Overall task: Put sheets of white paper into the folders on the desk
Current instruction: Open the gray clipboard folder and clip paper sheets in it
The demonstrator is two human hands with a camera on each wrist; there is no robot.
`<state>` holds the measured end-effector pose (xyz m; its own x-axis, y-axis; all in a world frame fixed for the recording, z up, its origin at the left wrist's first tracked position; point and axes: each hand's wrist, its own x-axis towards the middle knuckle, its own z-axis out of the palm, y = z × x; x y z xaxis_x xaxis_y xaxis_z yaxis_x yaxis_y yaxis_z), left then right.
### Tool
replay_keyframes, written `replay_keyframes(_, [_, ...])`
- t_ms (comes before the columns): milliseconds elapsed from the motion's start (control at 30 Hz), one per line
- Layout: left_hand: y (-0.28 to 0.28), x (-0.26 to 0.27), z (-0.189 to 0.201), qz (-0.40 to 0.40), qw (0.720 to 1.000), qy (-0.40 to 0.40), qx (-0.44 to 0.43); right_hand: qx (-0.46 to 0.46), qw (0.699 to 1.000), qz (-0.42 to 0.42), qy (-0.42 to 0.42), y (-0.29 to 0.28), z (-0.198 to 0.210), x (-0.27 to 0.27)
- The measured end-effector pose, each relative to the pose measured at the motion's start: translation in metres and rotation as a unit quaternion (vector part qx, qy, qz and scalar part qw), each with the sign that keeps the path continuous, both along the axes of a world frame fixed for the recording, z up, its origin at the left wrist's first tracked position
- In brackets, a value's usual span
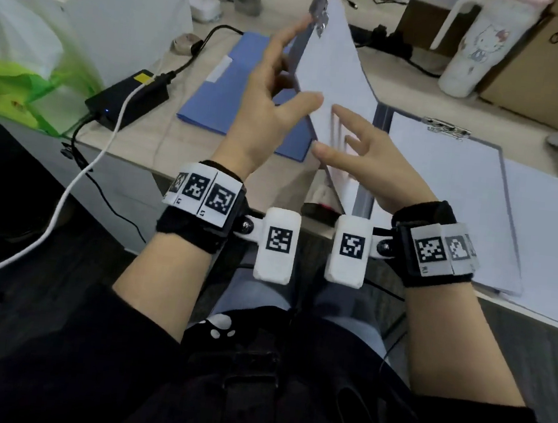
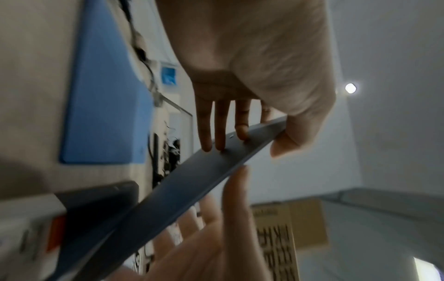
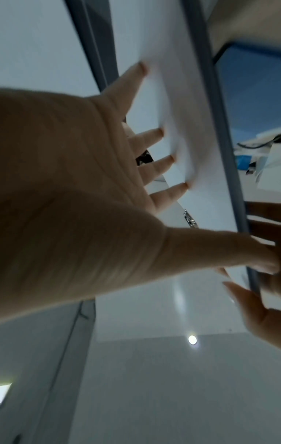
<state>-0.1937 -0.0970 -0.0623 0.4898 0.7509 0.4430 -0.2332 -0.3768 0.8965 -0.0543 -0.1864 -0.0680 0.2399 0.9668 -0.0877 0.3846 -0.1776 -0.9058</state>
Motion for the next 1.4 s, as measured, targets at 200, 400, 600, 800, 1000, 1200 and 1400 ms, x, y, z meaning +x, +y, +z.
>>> replay_keyframes(200, [-0.032,0.041,0.016,-0.088,0.991,0.067,0.074,0.089,0.994,-0.029,0.053,-0.041,0.020,0.015])
replay_keyframes(400, [-0.055,0.077,0.013,-0.164,0.974,0.150,0.051,0.199,0.964,-0.157,0.085,-0.082,0.019,0.035])
replay_keyframes(600, [-0.073,0.116,-0.002,-0.174,0.960,0.218,0.025,0.310,0.892,-0.309,0.116,-0.114,0.014,0.060])
replay_keyframes(800, [-0.078,0.147,-0.031,-0.146,0.940,0.304,0.056,0.323,0.805,-0.487,0.105,-0.132,-0.009,0.095])
replay_keyframes(1000, [-0.084,0.170,-0.049,-0.104,0.922,0.367,0.066,0.217,0.776,-0.576,0.138,-0.150,-0.043,0.131])
replay_keyframes(1200, [-0.083,0.178,-0.058,-0.095,0.904,0.407,0.088,0.128,0.798,-0.581,0.098,-0.160,-0.073,0.150])
replay_keyframes(1400, [-0.065,0.164,-0.061,0.121,0.893,0.424,0.091,0.092,0.806,-0.580,0.077,-0.157,-0.077,0.163])
